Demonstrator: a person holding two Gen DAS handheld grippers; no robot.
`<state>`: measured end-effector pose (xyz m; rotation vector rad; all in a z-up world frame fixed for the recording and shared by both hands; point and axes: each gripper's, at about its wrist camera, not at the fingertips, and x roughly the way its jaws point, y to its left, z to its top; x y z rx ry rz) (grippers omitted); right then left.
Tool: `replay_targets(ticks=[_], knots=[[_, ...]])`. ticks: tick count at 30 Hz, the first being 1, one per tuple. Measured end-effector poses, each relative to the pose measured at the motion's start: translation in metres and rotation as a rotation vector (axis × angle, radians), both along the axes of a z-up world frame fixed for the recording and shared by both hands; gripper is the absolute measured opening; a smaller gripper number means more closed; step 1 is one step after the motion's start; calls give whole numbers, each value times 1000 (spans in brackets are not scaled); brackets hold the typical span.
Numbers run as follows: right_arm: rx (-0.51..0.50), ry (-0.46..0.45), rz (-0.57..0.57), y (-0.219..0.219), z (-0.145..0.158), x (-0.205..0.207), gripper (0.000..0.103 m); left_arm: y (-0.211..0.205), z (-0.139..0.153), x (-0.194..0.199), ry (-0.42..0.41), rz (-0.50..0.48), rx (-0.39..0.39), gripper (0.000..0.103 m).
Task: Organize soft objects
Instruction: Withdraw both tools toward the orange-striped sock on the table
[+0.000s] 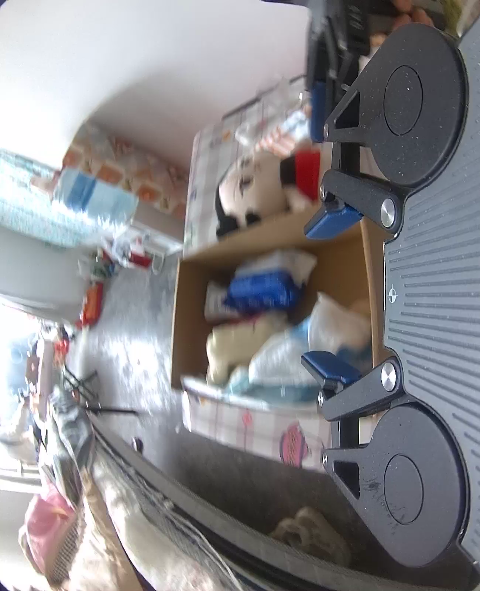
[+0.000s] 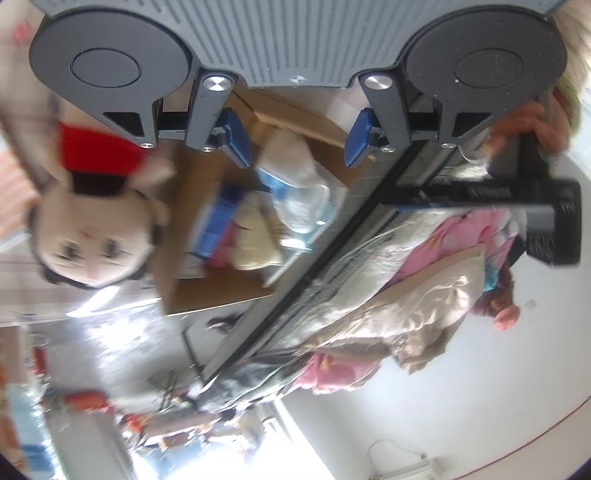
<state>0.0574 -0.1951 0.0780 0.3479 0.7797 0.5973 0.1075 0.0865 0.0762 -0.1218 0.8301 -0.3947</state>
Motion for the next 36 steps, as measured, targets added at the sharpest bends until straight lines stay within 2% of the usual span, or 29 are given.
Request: replay_targets(ticks=[7,12,15,19,24,28,33,36], knots=[[-76,-47,-174,-58,-11,-60,60,-67,17,-7,-12,-99,-52,73],[-137,-90,-289,-96,-19,-84,60,-132,12,0,55,-188,-108,74],[-183,-118,-350,-114,-28,-94,64,-181,3,8,98,-246,-121,77],[-201,-130,-411,-135,-45,-98,70,-251,-17,28,148,-315,-100,84],[-209,-120,-503,-169,-66,-99,72,-330,-61,63,233,-353,2,85],[-159,-107,-520,-188,-80,-95,72,-369,-102,94,303,-314,93,85],[-194,-119,-529,-193,-90,-89,72,-387,-137,130,350,-209,123,85],[-189,-120,-520,-196,-93,-86,72,-396,-145,136,339,-183,140,87]])
